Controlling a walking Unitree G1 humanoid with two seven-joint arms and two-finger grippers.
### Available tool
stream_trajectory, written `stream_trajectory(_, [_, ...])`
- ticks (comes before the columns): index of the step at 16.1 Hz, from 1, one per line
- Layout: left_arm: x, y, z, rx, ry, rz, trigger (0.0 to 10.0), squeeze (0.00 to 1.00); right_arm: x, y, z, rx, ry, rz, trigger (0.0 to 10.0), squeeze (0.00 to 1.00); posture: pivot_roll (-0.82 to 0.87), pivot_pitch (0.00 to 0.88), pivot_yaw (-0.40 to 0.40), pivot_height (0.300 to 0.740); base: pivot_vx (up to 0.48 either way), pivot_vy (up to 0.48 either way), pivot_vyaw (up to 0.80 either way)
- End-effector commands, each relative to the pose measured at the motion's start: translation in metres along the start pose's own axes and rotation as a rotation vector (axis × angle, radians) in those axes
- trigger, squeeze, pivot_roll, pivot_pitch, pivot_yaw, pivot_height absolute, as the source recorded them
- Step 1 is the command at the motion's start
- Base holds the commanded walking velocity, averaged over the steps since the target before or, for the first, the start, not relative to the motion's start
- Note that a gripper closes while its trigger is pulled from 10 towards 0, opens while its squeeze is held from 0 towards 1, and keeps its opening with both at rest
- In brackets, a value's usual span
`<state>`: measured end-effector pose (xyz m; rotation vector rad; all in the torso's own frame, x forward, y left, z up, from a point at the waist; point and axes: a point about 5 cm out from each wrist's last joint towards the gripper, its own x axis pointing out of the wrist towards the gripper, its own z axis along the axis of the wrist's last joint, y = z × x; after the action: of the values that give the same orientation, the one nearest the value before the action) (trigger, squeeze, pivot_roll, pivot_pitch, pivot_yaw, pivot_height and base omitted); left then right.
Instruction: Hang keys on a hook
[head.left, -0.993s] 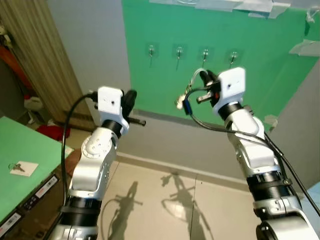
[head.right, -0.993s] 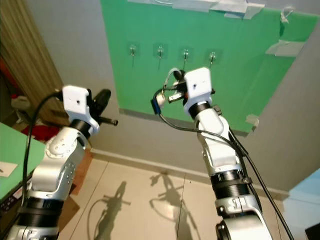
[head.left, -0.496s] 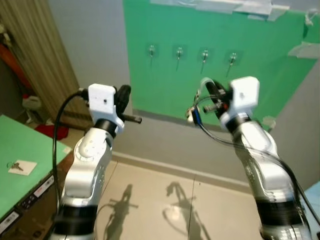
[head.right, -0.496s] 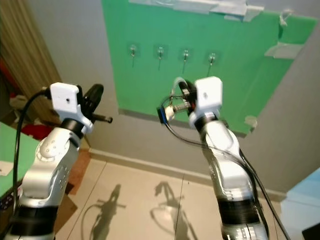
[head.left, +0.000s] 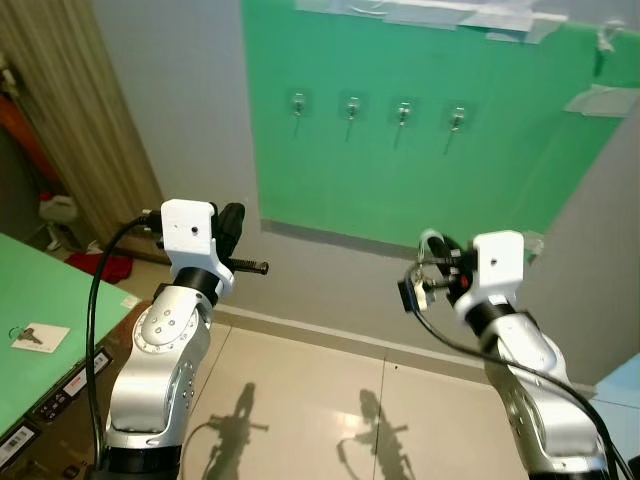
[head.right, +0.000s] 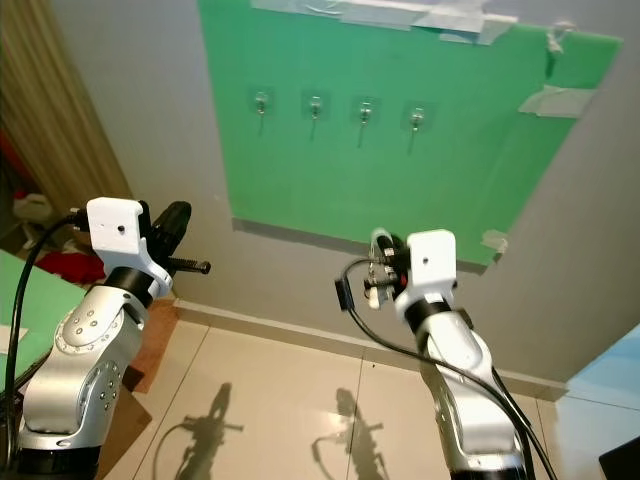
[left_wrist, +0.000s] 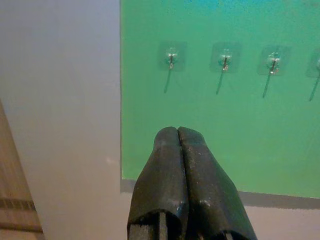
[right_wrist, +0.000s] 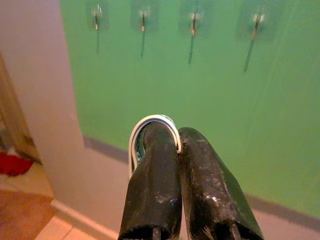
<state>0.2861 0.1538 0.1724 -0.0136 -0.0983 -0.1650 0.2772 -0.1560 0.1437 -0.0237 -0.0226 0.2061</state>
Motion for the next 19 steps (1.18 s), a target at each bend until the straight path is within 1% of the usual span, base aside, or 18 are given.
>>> stream_trajectory(1, [0.001, -0.004, 0.01, 0.039, -0.04, -0.017, 10.0, 0.0, 0.003, 0.001, 0.017, -0.013, -0.064, 0.001, 0.0, 0.0, -0.02, 0.0, 0.012, 0.74, 0.458, 0.0, 0.0])
stream_trajectory(2, [0.001, -0.006, 0.012, 0.052, -0.054, -0.027, 10.0, 0.0, 0.005, 0.002, 0.021, -0.014, -0.077, 0.005, 0.0, 0.0, -0.02, 0.0, 0.01, 0.74, 0.458, 0.0, 0.0])
stream_trajectory(3, [0.001, -0.008, 0.013, 0.048, -0.061, -0.032, 10.0, 0.0, 0.006, 0.004, 0.024, -0.019, -0.089, 0.016, 0.0, 0.0, -0.02, 0.0, 0.009, 0.74, 0.461, 0.0, 0.0])
stream_trajectory(5, [0.001, -0.008, 0.016, 0.034, -0.081, -0.028, 10.0, 0.0, 0.009, 0.007, 0.028, -0.019, -0.104, 0.028, 0.0, 0.0, -0.02, 0.0, 0.007, 0.74, 0.469, 0.0, 0.0])
stream_trajectory(7, [0.002, -0.008, 0.018, 0.044, -0.093, -0.031, 10.0, 0.0, 0.012, 0.009, 0.031, -0.018, -0.115, 0.035, 0.0, 0.0, -0.02, 0.0, 0.005, 0.74, 0.469, 0.0, 0.0])
stream_trajectory(9, [0.002, -0.009, 0.018, 0.055, -0.095, -0.033, 10.0, 0.0, 0.014, 0.011, 0.032, -0.017, -0.12, 0.047, 0.0, 0.0, -0.02, 0.0, 0.002, 0.74, 0.469, 0.0, 0.0])
stream_trajectory(17, [0.001, -0.009, 0.017, 0.044, -0.099, -0.027, 10.0, 0.0, 0.018, 0.016, 0.035, -0.024, -0.121, 0.086, 0.0, 0.0, -0.01, 0.0, -0.006, 0.74, 0.466, 0.0, 0.0])
stream_trajectory(18, [0.0, -0.008, 0.017, 0.032, -0.107, -0.024, 10.0, 0.0, 0.019, 0.017, 0.035, -0.025, -0.121, 0.096, 0.0, 0.0, -0.01, 0.0, -0.006, 0.74, 0.446, 0.0, 0.0])
stream_trajectory(19, [0.0, -0.008, 0.018, 0.036, -0.108, -0.023, 10.0, 0.0, 0.02, 0.019, 0.037, -0.029, -0.121, 0.11, 0.0, 0.0, -0.01, 0.0, -0.006, 0.74, 0.0, 0.0, 0.0])
